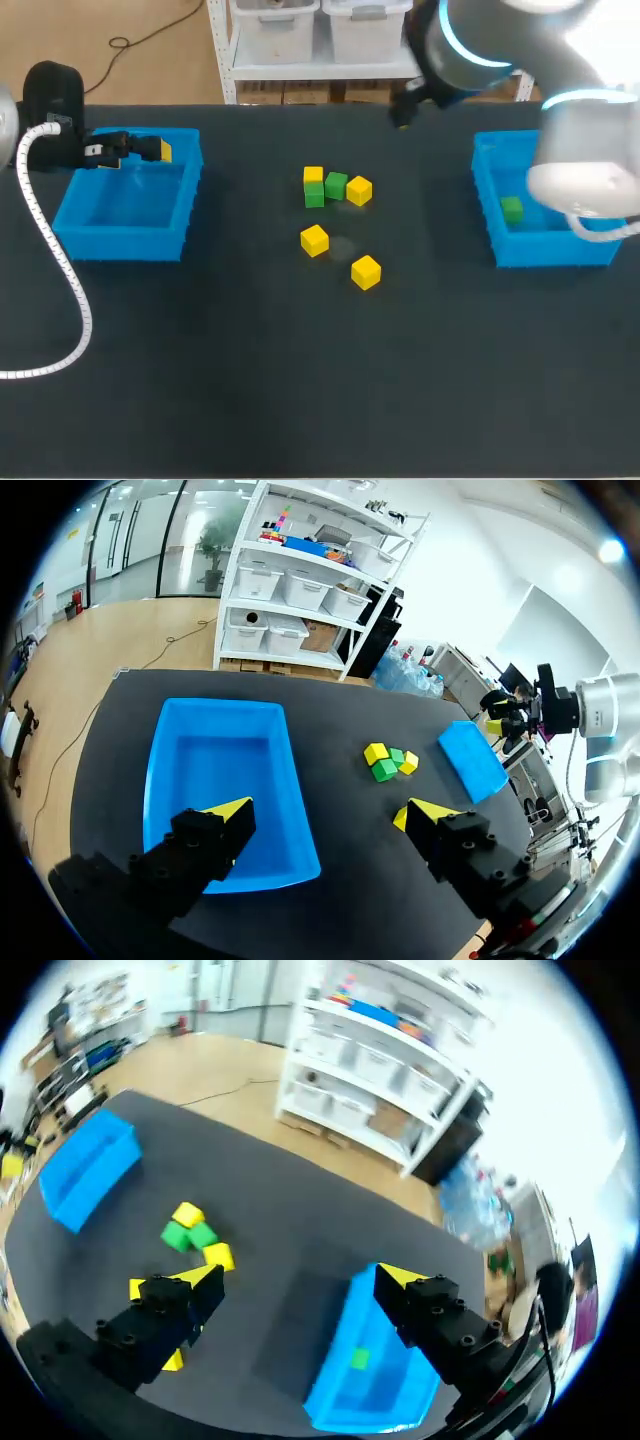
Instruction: Put the green cubes in the right bin and the yellow cubes in the left bin.
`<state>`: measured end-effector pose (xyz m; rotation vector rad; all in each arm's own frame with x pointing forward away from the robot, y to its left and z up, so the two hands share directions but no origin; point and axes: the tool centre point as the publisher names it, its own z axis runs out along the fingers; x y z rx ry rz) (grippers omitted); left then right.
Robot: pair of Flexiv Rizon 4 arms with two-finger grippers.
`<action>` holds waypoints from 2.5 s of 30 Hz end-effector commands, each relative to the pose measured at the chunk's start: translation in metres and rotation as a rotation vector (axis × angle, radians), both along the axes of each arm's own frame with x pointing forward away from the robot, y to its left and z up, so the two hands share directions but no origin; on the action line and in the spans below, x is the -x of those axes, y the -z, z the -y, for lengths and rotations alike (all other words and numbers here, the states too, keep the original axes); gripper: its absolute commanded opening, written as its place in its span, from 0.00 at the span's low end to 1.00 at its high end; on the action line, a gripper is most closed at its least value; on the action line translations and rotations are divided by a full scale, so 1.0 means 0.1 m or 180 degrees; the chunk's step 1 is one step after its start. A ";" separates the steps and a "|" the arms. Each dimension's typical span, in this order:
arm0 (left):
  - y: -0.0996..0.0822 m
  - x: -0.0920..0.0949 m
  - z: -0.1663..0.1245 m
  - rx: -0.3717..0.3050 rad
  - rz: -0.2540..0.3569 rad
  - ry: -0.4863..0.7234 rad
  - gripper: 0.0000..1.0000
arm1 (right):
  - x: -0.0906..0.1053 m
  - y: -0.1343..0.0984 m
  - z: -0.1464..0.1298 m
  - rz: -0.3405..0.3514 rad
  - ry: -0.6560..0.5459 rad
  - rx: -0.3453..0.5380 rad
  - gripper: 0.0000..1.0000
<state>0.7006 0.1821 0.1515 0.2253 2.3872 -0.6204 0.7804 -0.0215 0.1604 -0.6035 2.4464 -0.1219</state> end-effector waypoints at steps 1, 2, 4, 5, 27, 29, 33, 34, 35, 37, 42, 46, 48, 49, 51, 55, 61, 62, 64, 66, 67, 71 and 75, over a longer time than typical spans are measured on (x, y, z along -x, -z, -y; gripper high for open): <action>0.02 0.00 -0.02 0.0030 0.0021 0.0020 1.00 | -0.26 0.11 -0.39 -0.0302 -0.0600 0.0436 1.00; 0.02 0.00 -0.02 0.0030 0.0021 0.0020 1.00 | -0.30 0.14 -0.46 -0.0373 -0.0726 0.0503 1.00; 0.02 0.00 -0.02 0.0030 0.0021 0.0020 1.00 | -0.37 0.23 -0.58 -0.0492 -0.0948 0.0651 1.00; 0.02 0.00 -0.02 0.0030 0.0021 0.0020 1.00 | -0.39 0.27 -0.63 -0.0531 -0.1052 0.0746 1.00; 0.02 0.00 -0.02 0.0030 0.0021 0.0020 1.00 | -0.31 0.39 -0.86 -0.0378 -0.1549 0.0864 1.00; 0.02 0.00 -0.02 0.0030 0.0021 0.0020 1.00 | -0.29 0.33 -0.75 -0.0382 -0.1511 0.0931 1.00; 0.02 0.00 -0.02 0.0030 0.0021 0.0020 1.00 | -0.36 0.36 -0.68 -0.0445 -0.1549 0.1035 1.00; 0.02 0.00 -0.02 0.0030 0.0021 0.0020 1.00 | -0.37 0.38 -0.69 -0.0478 -0.1596 0.1026 1.00; 0.02 0.00 -0.02 0.0030 0.0021 0.0020 1.00 | -0.38 0.40 -0.71 -0.0507 -0.1624 0.1030 1.00; 0.02 0.00 -0.02 0.0030 0.0021 0.0020 1.00 | -0.38 0.45 -0.75 -0.0620 -0.1754 0.0980 1.00; 0.02 0.00 -0.02 0.0030 0.0021 0.0020 1.00 | -0.39 0.65 -0.88 -0.0887 -0.2004 0.0824 1.00; 0.02 0.00 -0.02 0.0030 0.0021 0.0020 1.00 | -0.40 0.85 -0.95 -0.1137 -0.2151 0.0628 1.00; 0.02 0.00 -0.02 0.0030 0.0021 0.0020 1.00 | -0.39 0.96 -1.00 -0.1242 -0.2217 0.0600 1.00; 0.02 0.00 -0.02 0.0030 0.0021 0.0020 1.00 | -0.39 1.00 -1.01 -0.1291 -0.2238 0.0577 1.00; 0.02 0.00 -0.02 0.0030 0.0021 0.0020 1.00 | -0.37 1.07 -1.05 -0.1354 -0.2278 0.0616 1.00; 0.02 0.00 -0.02 0.0030 0.0021 0.0020 1.00 | -0.31 1.20 -1.09 -0.1427 -0.2332 0.0658 1.00; 0.02 0.00 -0.02 0.0030 0.0021 0.0020 1.00 | -0.28 1.40 -1.09 -0.1536 -0.2345 0.0702 1.00; 0.02 0.00 -0.02 0.0030 0.0021 0.0020 1.00 | -0.29 1.43 -1.08 -0.1551 -0.2340 0.0704 1.00; 0.02 0.00 -0.02 0.0030 0.0021 0.0020 1.00 | -0.29 1.47 -1.07 -0.1572 -0.2331 0.0716 1.00; 0.02 0.00 -0.02 0.0030 0.0021 0.0020 1.00 | -0.29 1.51 -1.05 -0.1598 -0.2312 0.0708 1.00; 0.02 0.00 -0.02 0.0030 0.0021 0.0020 1.00 | -0.29 1.53 -1.04 -0.1601 -0.2309 0.0708 1.00; 0.02 0.00 -0.02 0.0030 0.0021 0.0020 1.00 | -0.28 1.60 -1.03 -0.1625 -0.2280 0.0732 1.00; 0.02 0.00 -0.02 0.0030 0.0021 0.0020 1.00 | -0.28 1.65 -1.03 -0.1638 -0.2250 0.0761 1.00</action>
